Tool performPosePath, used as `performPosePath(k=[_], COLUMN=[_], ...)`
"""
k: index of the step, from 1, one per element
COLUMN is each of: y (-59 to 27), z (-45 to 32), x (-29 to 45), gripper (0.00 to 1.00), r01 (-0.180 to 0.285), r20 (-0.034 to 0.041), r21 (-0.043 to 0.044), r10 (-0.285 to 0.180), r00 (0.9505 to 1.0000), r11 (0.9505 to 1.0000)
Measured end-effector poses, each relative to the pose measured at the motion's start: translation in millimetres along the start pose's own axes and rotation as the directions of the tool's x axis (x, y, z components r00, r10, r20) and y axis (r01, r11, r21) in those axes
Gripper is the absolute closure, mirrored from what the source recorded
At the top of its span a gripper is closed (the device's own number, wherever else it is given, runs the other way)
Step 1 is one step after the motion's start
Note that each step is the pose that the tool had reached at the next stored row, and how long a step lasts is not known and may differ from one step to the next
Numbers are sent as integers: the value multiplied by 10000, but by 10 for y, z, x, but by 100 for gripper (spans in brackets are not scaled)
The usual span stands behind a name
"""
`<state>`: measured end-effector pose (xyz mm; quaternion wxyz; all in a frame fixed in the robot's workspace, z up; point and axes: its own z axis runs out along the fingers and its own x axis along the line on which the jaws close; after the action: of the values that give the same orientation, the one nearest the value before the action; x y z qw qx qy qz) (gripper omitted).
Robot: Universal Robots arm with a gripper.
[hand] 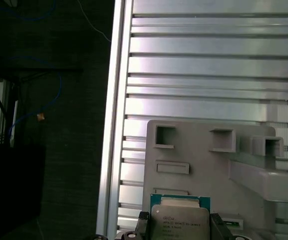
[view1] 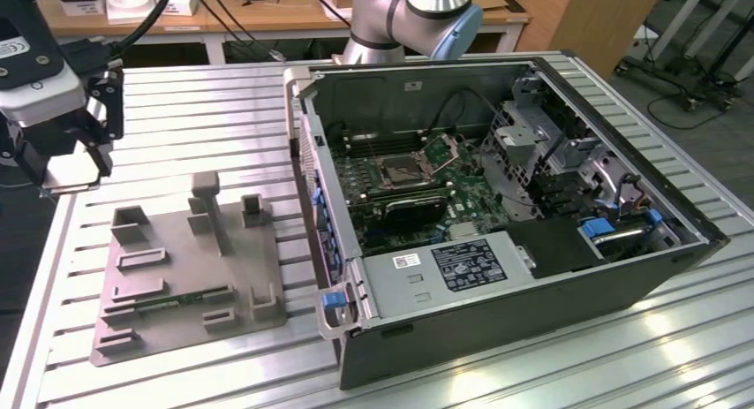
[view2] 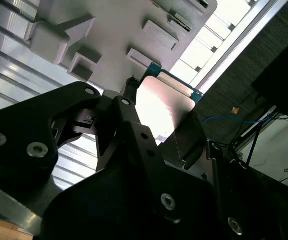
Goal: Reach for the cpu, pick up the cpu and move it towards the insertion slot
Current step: 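Pick up the cpu and move it towards the insertion slot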
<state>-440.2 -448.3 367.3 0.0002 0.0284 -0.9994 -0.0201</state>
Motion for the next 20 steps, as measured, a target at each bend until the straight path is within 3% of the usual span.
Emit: performPosePath(k=[20], y=[2], z=[-65], x=[0], gripper=[45], r01=[0], r20=[1], r21=[-6], r10=[0], r00=[10000], r11=[10000])
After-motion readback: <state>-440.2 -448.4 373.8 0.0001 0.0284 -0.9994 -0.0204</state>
